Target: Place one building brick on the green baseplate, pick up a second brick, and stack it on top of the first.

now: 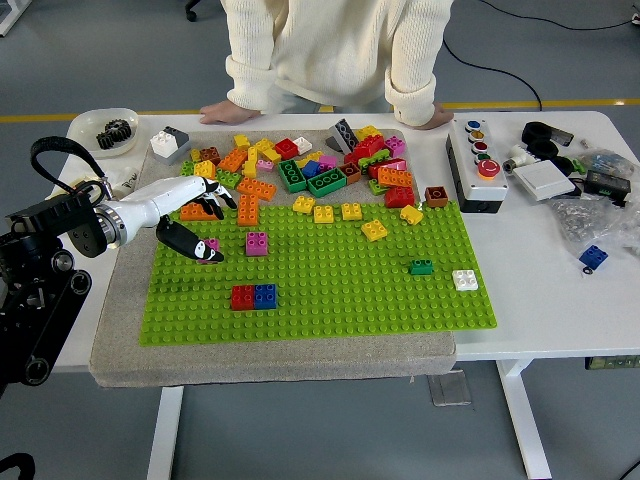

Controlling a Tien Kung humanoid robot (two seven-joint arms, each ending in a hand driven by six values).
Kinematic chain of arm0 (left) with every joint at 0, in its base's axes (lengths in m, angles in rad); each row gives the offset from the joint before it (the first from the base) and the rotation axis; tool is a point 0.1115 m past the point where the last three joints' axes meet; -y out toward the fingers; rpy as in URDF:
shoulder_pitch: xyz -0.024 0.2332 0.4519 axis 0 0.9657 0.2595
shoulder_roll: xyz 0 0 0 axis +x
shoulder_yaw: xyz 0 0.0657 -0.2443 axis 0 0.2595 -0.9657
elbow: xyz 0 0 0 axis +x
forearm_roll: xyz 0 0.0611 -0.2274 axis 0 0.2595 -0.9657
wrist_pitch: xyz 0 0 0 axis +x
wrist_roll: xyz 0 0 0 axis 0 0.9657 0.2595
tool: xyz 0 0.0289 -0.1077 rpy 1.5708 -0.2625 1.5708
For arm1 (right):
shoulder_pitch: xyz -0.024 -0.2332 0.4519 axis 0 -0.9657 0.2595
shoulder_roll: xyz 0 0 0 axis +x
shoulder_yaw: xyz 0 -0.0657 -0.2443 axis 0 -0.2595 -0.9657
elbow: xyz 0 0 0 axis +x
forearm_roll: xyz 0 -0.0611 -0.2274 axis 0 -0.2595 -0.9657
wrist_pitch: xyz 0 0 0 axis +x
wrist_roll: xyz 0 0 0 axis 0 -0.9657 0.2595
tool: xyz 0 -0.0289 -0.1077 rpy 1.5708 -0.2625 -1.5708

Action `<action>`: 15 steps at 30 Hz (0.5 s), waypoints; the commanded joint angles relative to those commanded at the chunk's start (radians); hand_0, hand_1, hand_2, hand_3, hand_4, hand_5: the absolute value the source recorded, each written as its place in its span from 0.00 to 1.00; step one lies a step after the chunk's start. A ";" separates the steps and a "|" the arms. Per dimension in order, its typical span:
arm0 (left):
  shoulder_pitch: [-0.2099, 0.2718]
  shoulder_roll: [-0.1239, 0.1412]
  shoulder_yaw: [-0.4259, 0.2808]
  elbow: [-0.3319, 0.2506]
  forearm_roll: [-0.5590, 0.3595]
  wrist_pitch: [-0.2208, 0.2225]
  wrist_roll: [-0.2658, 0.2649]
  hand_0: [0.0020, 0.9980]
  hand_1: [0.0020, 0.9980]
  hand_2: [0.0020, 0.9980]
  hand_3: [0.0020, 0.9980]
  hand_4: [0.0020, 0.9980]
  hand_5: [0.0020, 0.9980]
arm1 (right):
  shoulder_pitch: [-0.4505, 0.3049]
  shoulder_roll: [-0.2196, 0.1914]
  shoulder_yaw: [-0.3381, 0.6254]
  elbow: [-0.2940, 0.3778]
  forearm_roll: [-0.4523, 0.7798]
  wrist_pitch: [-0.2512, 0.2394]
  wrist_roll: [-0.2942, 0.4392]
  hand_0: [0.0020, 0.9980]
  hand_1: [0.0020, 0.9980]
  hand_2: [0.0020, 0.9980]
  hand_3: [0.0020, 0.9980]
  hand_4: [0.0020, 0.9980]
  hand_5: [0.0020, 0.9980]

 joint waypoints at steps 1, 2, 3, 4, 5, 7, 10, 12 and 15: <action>-0.005 -0.004 0.002 0.010 0.000 0.000 0.001 0.70 0.63 0.59 0.67 1.00 0.18 | 0.000 0.000 0.001 0.000 0.000 0.000 0.000 0.74 0.64 0.72 0.60 0.83 0.41; -0.008 -0.007 0.002 0.015 0.000 0.001 0.002 0.70 0.63 0.59 0.67 1.00 0.18 | 0.000 -0.001 0.001 0.000 0.000 0.000 0.000 0.74 0.64 0.72 0.60 0.83 0.41; -0.009 -0.007 0.002 0.016 0.000 0.001 0.002 0.70 0.63 0.59 0.67 1.00 0.18 | 0.000 -0.001 0.001 0.000 0.000 0.000 0.000 0.74 0.64 0.72 0.60 0.83 0.41; -0.012 -0.010 0.002 0.022 0.000 0.002 0.003 0.70 0.63 0.59 0.67 1.00 0.18 | 0.000 -0.001 0.000 0.000 0.000 0.000 0.000 0.74 0.64 0.72 0.60 0.83 0.41; -0.013 -0.012 0.001 0.027 0.000 0.002 0.004 0.70 0.63 0.59 0.67 1.00 0.18 | 0.001 -0.001 0.000 0.000 0.000 0.000 0.001 0.74 0.64 0.72 0.60 0.83 0.41; -0.013 -0.014 -0.001 0.031 0.000 0.004 0.005 0.71 0.64 0.60 0.69 1.00 0.16 | 0.002 -0.001 -0.001 0.000 0.000 0.001 0.001 0.74 0.64 0.72 0.60 0.83 0.41; -0.009 -0.014 -0.006 0.030 0.000 0.017 0.004 0.71 0.64 0.60 0.69 1.00 0.16 | 0.001 0.000 -0.002 0.000 0.000 0.001 0.002 0.74 0.64 0.72 0.60 0.83 0.41; -0.005 -0.012 -0.008 0.026 0.000 0.027 0.003 0.72 0.66 0.65 0.71 1.00 0.15 | 0.000 0.000 -0.001 0.000 0.000 0.001 0.001 0.74 0.64 0.72 0.60 0.83 0.41; 0.002 -0.010 -0.014 0.021 0.000 0.048 -0.001 0.72 0.66 0.65 0.71 1.00 0.15 | -0.003 0.001 0.000 0.000 0.000 0.002 0.000 0.74 0.64 0.72 0.60 0.83 0.41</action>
